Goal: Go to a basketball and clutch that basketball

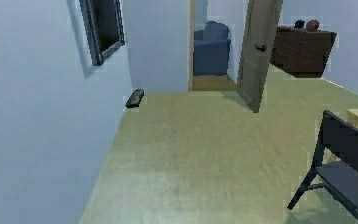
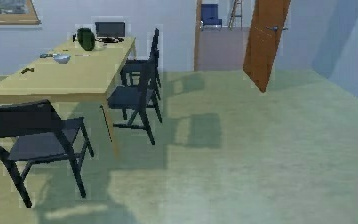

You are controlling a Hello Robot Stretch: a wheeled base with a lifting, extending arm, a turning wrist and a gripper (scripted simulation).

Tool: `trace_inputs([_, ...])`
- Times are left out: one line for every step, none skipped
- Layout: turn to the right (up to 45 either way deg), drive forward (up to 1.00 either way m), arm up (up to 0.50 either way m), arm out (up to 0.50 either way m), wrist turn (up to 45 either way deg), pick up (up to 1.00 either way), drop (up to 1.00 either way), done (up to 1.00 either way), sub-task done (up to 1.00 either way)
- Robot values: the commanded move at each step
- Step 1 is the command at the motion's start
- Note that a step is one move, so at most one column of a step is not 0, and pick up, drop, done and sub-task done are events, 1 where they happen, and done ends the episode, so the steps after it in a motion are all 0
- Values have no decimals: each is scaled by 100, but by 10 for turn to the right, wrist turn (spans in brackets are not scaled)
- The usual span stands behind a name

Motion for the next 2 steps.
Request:
trace_inputs([30, 0, 0, 0, 0, 0, 0, 0, 0])
trace_inputs([0, 100, 0, 0, 0, 0, 0, 0, 0])
